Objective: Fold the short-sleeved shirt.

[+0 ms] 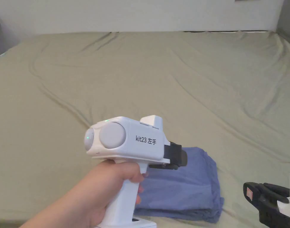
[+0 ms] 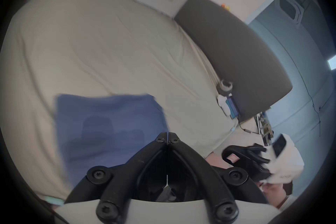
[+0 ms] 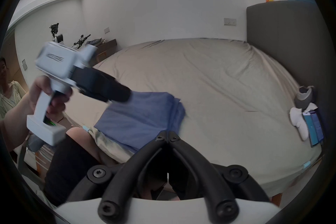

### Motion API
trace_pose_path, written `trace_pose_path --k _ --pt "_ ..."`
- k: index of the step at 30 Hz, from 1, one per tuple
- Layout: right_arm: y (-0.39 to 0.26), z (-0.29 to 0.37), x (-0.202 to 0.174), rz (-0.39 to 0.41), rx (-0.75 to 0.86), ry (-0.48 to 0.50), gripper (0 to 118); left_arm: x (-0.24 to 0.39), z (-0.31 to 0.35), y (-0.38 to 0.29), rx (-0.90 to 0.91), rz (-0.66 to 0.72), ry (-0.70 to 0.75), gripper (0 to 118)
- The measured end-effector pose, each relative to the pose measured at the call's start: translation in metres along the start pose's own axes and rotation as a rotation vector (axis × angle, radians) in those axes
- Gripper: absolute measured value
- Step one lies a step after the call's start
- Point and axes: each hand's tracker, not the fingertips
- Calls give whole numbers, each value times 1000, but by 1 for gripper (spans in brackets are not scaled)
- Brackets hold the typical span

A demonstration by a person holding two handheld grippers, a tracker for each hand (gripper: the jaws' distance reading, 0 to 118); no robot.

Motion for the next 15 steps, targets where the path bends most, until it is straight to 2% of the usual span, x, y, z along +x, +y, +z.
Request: trace_pose_path --k 3,5,8,10,11,15 --pt "15 -30 -18 -5 -47 73 0 -47 52 -2 75 52 51 0" --pt "31 -58 -29 -42 -60 131 0 -84 71 -8 122 111 88 0" --pt "50 -103 -36 -68 -122 154 0 -128 81 -24 123 260 68 0" --pt "56 -131 -34 -44 -164 163 0 -145 75 -30 93 259 59 0" --pt "56 -143 -30 -63 -189 155 0 -162 78 -37 -43 159 323 0" --pt "43 -178 4 -210 -306 141 0 -183 70 -46 -62 264 237 0"
